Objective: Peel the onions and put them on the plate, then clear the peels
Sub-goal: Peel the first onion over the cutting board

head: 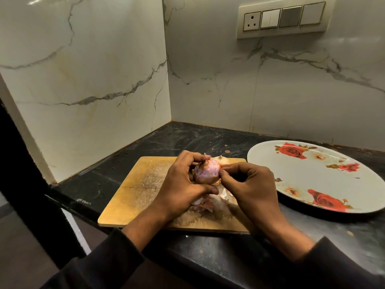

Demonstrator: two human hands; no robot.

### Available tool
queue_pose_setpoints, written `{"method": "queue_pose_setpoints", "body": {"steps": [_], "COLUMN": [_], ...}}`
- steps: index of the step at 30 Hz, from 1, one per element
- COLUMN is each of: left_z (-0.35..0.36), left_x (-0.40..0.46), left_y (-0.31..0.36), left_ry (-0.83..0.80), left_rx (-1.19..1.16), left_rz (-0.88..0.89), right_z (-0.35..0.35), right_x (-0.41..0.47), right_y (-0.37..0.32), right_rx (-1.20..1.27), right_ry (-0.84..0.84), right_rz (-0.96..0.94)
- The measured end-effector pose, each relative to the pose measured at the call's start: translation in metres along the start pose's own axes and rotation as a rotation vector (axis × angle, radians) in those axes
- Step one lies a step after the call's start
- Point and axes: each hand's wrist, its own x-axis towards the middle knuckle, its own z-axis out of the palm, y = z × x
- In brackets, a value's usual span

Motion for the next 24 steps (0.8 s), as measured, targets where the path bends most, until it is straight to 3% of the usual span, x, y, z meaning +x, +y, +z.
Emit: {"method": "queue_pose_setpoints", "body": {"steps": [13, 18, 24], "left_z": [0.001, -0.001, -0.003], "left_x": [0.000, 0.001, 0.002], "left_y": [0.002, 0.004, 0.007], "left_ry": [-0.002, -0.043, -0.093], "left_rx": [0.060, -0.190, -0.331], "left_rz": [-0.010, -0.115, -0.151], "right_z": [0.008, 0.006, -0.001], "right_x": [-0.002, 0.003, 0.007], "right_y": [0.000, 0.003, 0.011], "right_rx": [-0.113, -0.024, -0.058], "right_ry": [0.095, 0.132, 0.093], "right_rz": [-0.047, 0.051, 0.183]}}
